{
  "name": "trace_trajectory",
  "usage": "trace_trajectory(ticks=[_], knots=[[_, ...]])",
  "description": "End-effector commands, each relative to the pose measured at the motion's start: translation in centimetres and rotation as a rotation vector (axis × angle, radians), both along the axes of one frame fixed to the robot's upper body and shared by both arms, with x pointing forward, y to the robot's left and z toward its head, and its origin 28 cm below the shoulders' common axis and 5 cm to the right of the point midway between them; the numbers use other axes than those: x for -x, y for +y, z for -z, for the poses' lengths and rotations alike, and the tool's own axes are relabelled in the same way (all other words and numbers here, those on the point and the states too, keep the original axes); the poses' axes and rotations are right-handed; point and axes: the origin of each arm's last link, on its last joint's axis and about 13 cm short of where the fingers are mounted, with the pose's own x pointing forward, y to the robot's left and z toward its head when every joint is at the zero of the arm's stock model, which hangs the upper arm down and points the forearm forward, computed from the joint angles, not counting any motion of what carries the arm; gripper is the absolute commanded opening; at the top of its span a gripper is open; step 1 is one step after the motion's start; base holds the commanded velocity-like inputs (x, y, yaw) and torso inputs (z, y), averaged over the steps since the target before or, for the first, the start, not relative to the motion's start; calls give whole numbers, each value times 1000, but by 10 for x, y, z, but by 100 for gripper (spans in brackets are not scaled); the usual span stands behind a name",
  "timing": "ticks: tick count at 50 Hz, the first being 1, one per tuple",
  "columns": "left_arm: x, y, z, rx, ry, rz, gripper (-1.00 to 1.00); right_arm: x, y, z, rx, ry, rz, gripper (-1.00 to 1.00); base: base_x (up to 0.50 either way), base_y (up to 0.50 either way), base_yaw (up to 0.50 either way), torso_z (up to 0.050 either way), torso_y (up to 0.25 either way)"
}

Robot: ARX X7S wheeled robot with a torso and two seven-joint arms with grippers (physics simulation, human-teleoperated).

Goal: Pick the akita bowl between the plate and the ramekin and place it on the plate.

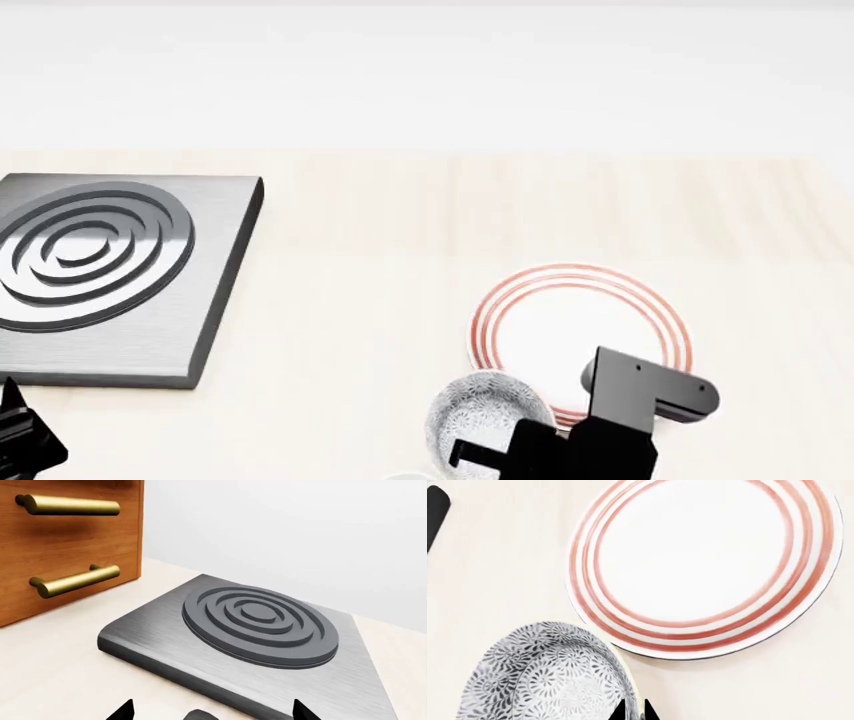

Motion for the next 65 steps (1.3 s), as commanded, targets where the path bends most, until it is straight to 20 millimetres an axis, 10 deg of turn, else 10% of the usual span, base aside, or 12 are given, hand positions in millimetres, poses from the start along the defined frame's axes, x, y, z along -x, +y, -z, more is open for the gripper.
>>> trace_trajectory(ticks=[1, 28, 65], knots=[[0, 0, 0, 0, 0, 0, 100, 2, 2, -6, 31, -40, 5, -100, 0, 0, 0, 0, 0], [0, 0, 3, -1, 1, -2, 100, -8, 4, -57, 23, -177, -6, -100, 0, 0, 0, 0, 0], [0, 0, 1, -1, 1, -1, 100, -73, -10, -100, -40, -168, 84, -100, 0, 0, 0, 0, 0]])
